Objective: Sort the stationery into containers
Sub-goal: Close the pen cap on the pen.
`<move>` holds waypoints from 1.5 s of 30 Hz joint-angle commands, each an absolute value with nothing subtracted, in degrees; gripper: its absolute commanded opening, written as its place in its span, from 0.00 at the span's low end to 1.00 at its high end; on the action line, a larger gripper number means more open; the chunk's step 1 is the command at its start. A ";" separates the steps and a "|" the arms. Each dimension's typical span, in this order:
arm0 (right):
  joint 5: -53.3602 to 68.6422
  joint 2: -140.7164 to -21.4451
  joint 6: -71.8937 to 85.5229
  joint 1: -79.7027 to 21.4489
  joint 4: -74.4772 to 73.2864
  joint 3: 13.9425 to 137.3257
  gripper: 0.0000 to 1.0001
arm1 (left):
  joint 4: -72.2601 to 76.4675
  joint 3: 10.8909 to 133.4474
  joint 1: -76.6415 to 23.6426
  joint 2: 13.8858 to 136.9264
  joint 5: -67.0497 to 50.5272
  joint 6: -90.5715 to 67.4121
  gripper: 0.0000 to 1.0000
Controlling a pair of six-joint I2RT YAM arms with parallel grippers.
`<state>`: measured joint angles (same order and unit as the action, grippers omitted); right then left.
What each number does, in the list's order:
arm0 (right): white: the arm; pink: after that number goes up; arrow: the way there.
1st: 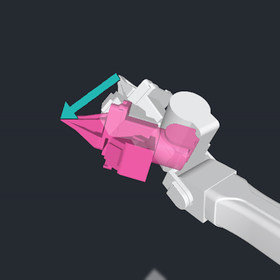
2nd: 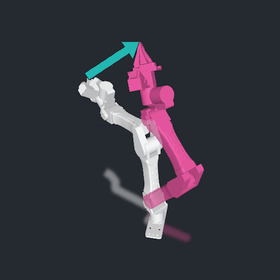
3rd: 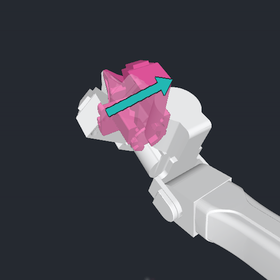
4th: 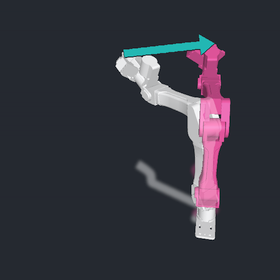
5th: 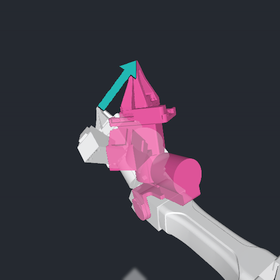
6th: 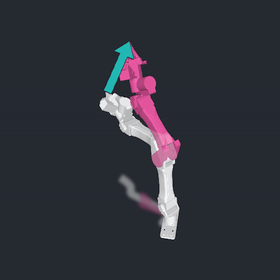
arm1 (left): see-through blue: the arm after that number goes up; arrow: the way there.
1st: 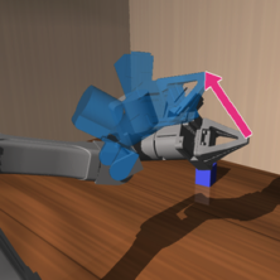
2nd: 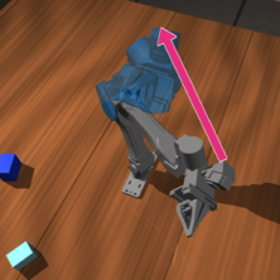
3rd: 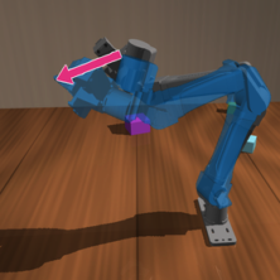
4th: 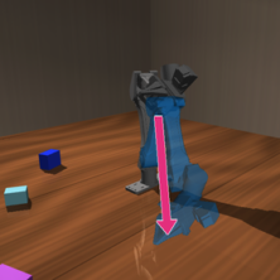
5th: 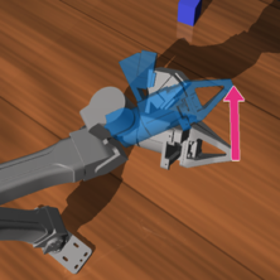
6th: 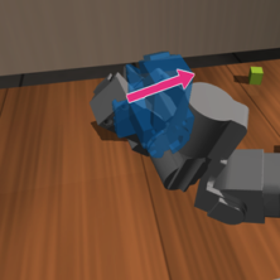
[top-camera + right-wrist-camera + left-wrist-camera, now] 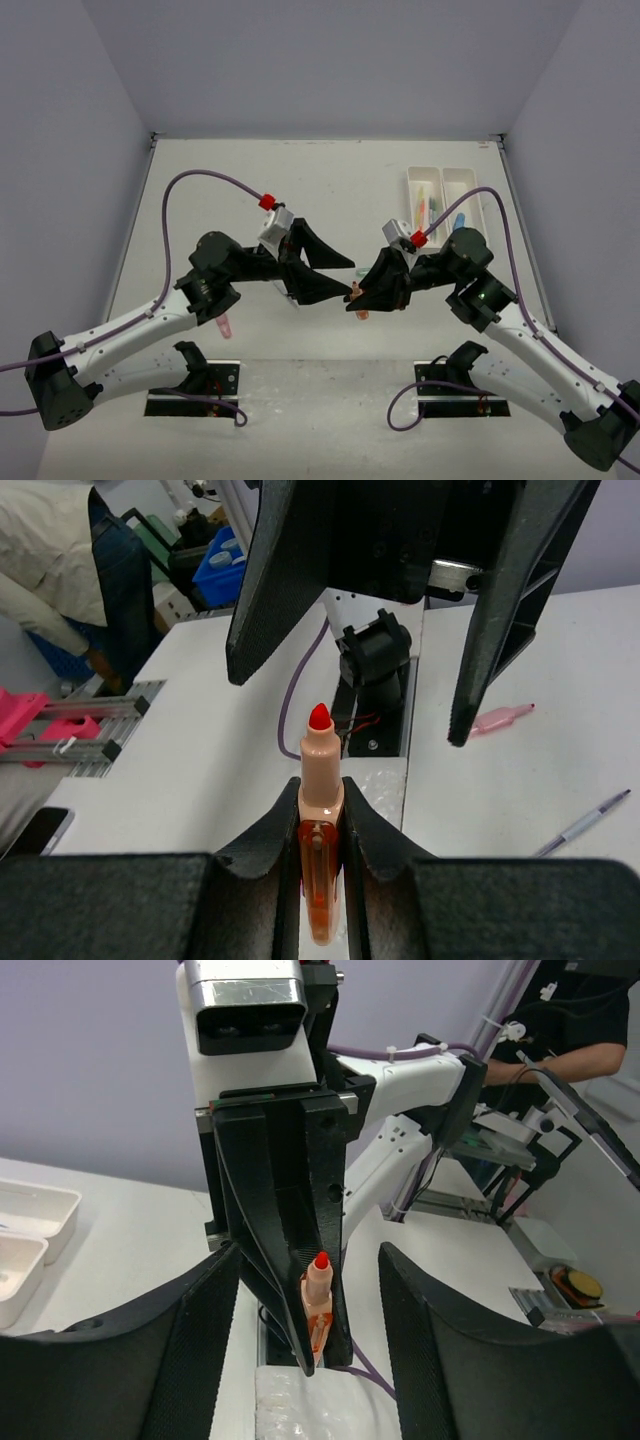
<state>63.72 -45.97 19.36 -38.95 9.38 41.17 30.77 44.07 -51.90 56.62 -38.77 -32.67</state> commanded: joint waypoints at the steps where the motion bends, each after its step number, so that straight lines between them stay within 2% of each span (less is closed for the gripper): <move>1: 61.96 -46.81 19.19 -39.20 8.97 44.91 0.00 | 35.51 42.98 -52.29 56.60 -42.04 -34.36 0.56; 4: 61.45 -47.28 19.42 -39.20 8.45 45.59 0.00 | 34.99 43.14 -52.30 57.63 -40.90 -34.28 0.47; 5: 61.44 -47.29 19.42 -39.20 8.11 45.61 0.00 | 34.82 43.15 -52.38 57.99 -40.87 -34.28 0.47; 7: 60.59 -47.49 19.06 -39.27 7.01 46.08 0.00 | 34.15 43.74 -52.38 59.09 -39.55 -34.16 0.38; 9: 59.82 -47.65 18.65 -39.34 6.01 46.38 0.00 | 33.32 44.46 -52.43 59.83 -38.99 -33.96 0.34; 16: 56.49 -47.72 17.13 -39.38 3.06 47.11 0.00 | 32.07 45.35 -52.56 60.20 -36.53 -33.75 0.00; 25: 52.23 -48.18 14.28 -39.29 2.80 41.91 0.05 | 29.49 45.35 -52.63 54.81 -21.42 -36.24 0.00; 34: 56.02 -49.57 17.33 -39.61 10.73 34.45 0.13 | 35.09 46.11 -52.56 51.54 -17.68 -40.30 0.00; 38: 55.99 -49.40 16.79 -39.55 10.28 34.37 0.29 | 35.59 46.15 -52.56 50.72 -17.23 -40.87 0.00; 40: 55.60 -49.39 16.86 -39.55 10.21 34.44 0.43 | 35.52 45.91 -52.56 50.48 -16.92 -40.95 0.00; 43: 55.84 -49.72 17.04 -39.55 10.61 34.45 0.47 | 35.16 45.89 -52.56 50.27 -16.74 -41.04 0.00; 45: 56.47 -49.78 17.32 -39.55 11.15 34.55 0.24 | 34.52 46.23 -52.56 50.47 -17.36 -40.67 0.00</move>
